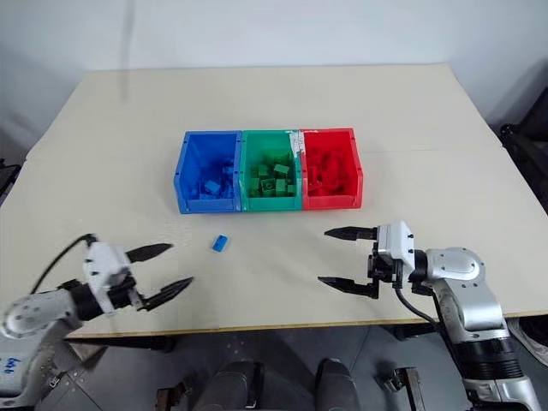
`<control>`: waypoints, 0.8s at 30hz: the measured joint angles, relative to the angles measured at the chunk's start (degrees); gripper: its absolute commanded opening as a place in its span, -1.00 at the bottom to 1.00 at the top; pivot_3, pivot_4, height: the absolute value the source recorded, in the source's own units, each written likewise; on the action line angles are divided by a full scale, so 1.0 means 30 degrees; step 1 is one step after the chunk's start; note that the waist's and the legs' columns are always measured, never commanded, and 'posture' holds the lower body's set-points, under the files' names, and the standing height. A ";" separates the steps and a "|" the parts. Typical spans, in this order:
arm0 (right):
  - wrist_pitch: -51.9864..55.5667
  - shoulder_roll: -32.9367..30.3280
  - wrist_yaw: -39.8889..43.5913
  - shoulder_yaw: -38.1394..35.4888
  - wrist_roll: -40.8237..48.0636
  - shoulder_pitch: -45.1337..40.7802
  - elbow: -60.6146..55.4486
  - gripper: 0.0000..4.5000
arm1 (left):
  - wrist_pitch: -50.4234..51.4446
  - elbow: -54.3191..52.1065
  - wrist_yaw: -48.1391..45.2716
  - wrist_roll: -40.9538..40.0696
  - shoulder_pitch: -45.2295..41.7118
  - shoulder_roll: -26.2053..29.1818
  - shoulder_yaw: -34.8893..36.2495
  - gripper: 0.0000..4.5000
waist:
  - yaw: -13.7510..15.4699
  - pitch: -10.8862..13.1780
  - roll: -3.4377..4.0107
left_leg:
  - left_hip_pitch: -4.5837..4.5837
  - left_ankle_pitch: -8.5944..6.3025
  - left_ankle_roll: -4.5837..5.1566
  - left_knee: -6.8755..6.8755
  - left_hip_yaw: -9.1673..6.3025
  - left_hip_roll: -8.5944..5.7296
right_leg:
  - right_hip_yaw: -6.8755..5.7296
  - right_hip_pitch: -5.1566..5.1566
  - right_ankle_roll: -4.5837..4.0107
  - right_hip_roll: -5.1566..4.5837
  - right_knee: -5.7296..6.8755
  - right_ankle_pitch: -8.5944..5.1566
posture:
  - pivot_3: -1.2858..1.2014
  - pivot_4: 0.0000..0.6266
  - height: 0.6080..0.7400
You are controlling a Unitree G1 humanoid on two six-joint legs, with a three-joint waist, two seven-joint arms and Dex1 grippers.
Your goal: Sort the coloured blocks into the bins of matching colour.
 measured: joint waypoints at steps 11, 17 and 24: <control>0.0319 -0.0164 -0.1024 -0.0658 0.0011 0.1387 -0.1236 1.00 | 0.8471 -0.1850 0.7685 0.1606 -0.4008 -0.4377 -0.3664 0.95 | 0.0038 -0.0001 -0.0003 | 0.0001 0.0003 -0.0008 0.0024 0.0003 -0.0038 | 0.0005 -0.0004 0.0000 0.0009 0.0022 0.0000 | 0.03 -0.52 1.00; 0.0404 -0.0163 -0.1615 -0.0815 0.0019 0.1665 -0.2041 1.00 | 0.9544 -0.1767 0.8779 0.2284 -0.4891 -0.4820 -0.4185 0.42 | 0.0096 -0.0001 -0.0003 | 0.0002 0.0004 -0.0011 0.0047 -0.0002 -0.0048 | 0.0006 0.0010 0.0000 0.0008 0.0015 0.0000 | 0.03 -0.52 1.00; 0.0406 -0.0163 -0.1991 -0.1102 0.0021 0.1852 -0.2086 1.00 | 1.0456 -0.1810 0.8752 0.2478 -0.5152 -0.4652 -0.3978 -0.54 | 0.0084 -0.0002 -0.0002 | 0.0004 0.0004 -0.0011 0.0040 -0.0002 -0.0044 | 0.0007 0.0013 0.0000 0.0007 0.0007 0.0000 | 0.03 -0.52 1.00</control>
